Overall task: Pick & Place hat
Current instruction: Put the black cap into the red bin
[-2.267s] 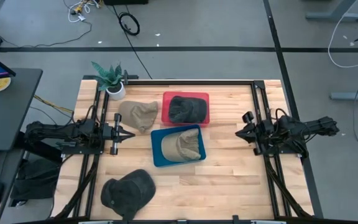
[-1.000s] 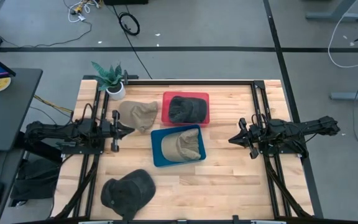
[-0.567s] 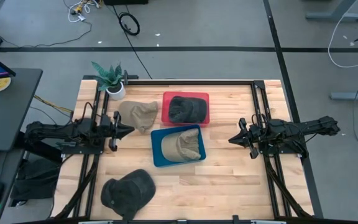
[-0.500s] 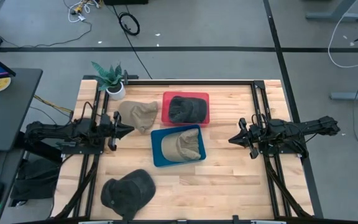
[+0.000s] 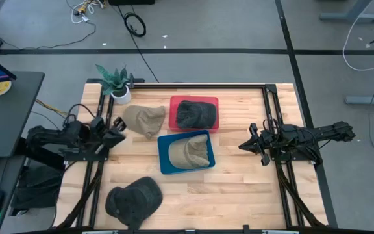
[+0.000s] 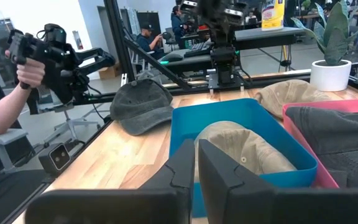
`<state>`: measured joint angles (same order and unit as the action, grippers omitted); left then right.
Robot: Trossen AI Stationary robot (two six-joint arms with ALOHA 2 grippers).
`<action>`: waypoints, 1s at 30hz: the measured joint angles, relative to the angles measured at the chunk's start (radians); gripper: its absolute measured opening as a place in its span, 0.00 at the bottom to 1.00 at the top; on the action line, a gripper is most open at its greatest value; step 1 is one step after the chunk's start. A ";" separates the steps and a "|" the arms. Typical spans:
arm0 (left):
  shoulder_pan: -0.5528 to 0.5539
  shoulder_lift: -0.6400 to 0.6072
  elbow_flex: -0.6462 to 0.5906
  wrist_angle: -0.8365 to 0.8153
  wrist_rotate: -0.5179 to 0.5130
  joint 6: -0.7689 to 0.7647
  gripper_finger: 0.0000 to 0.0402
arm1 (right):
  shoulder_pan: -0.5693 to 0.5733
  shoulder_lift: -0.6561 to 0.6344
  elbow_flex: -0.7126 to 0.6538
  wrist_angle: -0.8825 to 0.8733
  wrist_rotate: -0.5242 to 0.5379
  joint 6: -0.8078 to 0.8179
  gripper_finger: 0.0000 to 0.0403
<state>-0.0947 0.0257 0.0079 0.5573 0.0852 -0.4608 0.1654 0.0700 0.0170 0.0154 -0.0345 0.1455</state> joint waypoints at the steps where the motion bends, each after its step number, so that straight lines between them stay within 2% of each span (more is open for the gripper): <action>1: -0.008 0.000 0.000 0.027 0.034 0.000 0.05 | 0.000 0.000 0.000 0.000 0.000 0.000 0.07; 7: -0.084 0.000 0.000 0.188 0.171 0.039 0.05 | 0.000 0.000 0.000 0.000 0.000 0.000 0.07; 13: -0.193 0.008 0.024 0.200 0.192 0.138 0.05 | 0.000 0.000 0.000 0.000 0.000 0.000 0.07; 17: -0.279 0.057 0.064 0.197 0.216 0.228 0.05 | 0.000 0.000 0.000 0.000 0.000 0.000 0.07; 22: -0.388 0.177 0.126 0.197 0.216 0.340 0.05 | 0.000 0.000 0.000 0.000 0.000 -0.001 0.07; 30: -0.545 0.487 0.299 0.158 0.214 0.546 0.05 | 0.000 0.000 0.000 0.000 0.000 -0.001 0.07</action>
<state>-0.6402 0.5128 0.3070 0.7156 0.2995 0.0849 0.1653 0.0703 0.0174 0.0154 -0.0345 0.1448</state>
